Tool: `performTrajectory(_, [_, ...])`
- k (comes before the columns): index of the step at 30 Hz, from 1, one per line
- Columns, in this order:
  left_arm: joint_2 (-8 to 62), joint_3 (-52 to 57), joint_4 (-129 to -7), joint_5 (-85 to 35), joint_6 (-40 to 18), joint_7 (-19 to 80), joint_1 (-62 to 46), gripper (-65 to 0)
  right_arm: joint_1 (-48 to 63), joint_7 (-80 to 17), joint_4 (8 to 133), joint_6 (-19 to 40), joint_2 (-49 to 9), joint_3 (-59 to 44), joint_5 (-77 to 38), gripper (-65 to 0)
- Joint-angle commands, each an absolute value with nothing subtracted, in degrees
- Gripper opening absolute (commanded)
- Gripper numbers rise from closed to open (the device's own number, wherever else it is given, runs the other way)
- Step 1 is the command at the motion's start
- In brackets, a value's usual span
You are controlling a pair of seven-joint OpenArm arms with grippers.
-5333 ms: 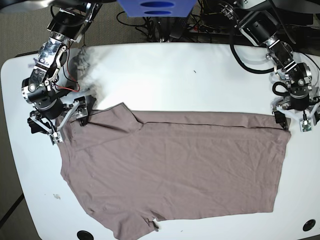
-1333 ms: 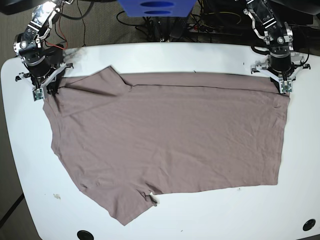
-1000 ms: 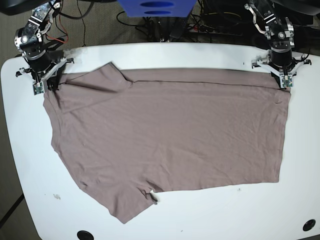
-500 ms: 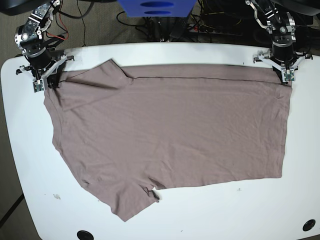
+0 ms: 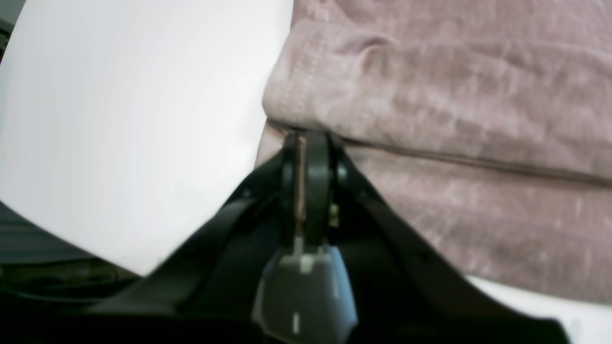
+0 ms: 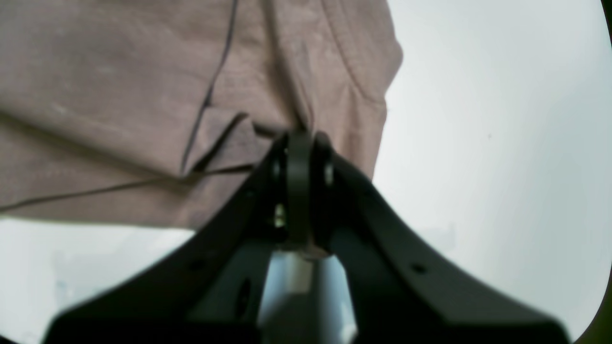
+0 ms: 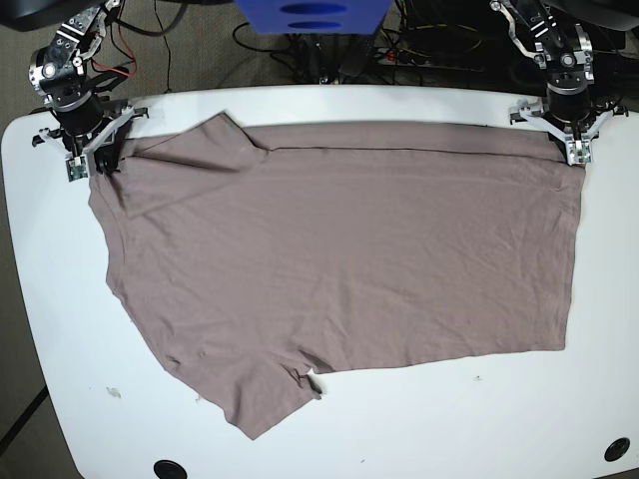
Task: Fold the T-shirt properly
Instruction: 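Hold the shirt's folded edge still with both grippers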
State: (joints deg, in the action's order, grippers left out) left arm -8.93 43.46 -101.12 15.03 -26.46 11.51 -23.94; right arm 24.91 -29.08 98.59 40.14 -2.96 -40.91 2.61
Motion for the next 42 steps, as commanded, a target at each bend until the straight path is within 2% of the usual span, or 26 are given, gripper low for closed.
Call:
performTrajectory(1, [-9.0,43.82,-101.76,15.96,-25.89,12.97,-23.69,-55.2,25.54,-32.48,98.59,40.0,-3.3,-41.27,4.97,-54.5])
performTrajectory(4, [-9.0,43.82,-102.29,15.87,-25.89,12.97,-23.43,-46.7,25.45,-32.48,99.12,40.0,-3.3,-41.27,4.88,-47.5])
performTrajectory(8, [-9.0,43.82,-104.04,15.6,-25.89,12.97,-22.9,-29.4,25.45,-32.48,101.05,40.0,-3.3,-41.27,4.88,-37.2])
performTrajectory(11, [-9.0,43.74,-104.75,15.52,-25.89,12.97,-22.73,-19.9,25.36,-32.48,102.9,40.0,-3.3,-41.27,4.88,-32.7])
performTrajectory(13, [-9.0,43.65,-105.19,15.52,-25.89,12.97,-22.46,-16.0,25.36,-32.48,104.04,40.0,-3.3,-41.27,4.88,-31.1])
performTrajectory(21, [-9.0,43.65,-107.12,15.87,-25.89,12.97,-20.44,-16.0,25.27,-32.84,107.74,40.0,-3.21,-41.27,4.88,-30.2])
performTrajectory(30, [-9.0,43.65,-108.97,15.96,-25.89,13.05,-19.38,-15.6,25.27,-41.45,114.24,40.0,-3.21,-41.27,4.79,-30.2])
performTrajectory(42, [-9.0,43.74,-112.92,15.96,-25.8,13.05,-18.95,-15.6,25.27,-46.37,118.11,40.0,-3.21,-41.27,1.45,-30.4])
